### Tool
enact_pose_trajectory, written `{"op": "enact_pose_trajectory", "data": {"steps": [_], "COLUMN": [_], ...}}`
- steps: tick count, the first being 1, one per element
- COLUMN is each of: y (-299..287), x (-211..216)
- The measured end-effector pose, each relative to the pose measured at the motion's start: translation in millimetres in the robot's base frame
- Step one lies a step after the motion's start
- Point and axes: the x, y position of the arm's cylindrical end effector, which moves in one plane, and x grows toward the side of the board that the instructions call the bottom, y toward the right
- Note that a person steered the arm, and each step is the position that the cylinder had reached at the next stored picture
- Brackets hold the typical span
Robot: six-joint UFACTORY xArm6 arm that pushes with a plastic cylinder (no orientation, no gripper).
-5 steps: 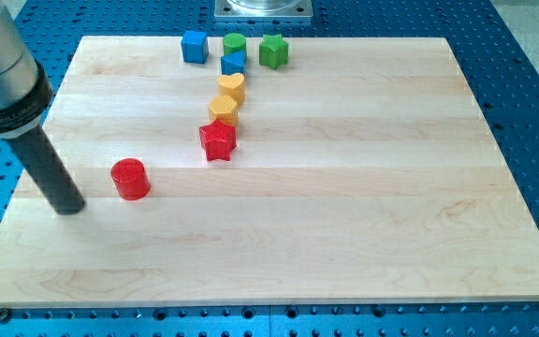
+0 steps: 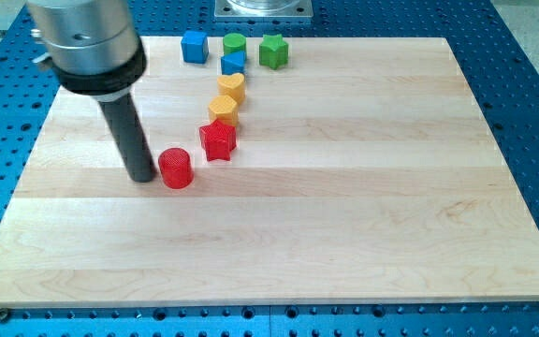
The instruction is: Move the red circle to the bottom of the red star
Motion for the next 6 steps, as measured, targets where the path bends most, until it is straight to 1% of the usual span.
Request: {"op": "enact_pose_trajectory", "data": {"steps": [2, 4, 5, 6], "y": [32.5, 52.0, 3.0, 60.9], "x": [0.0, 11.4, 62.4, 98.4]}}
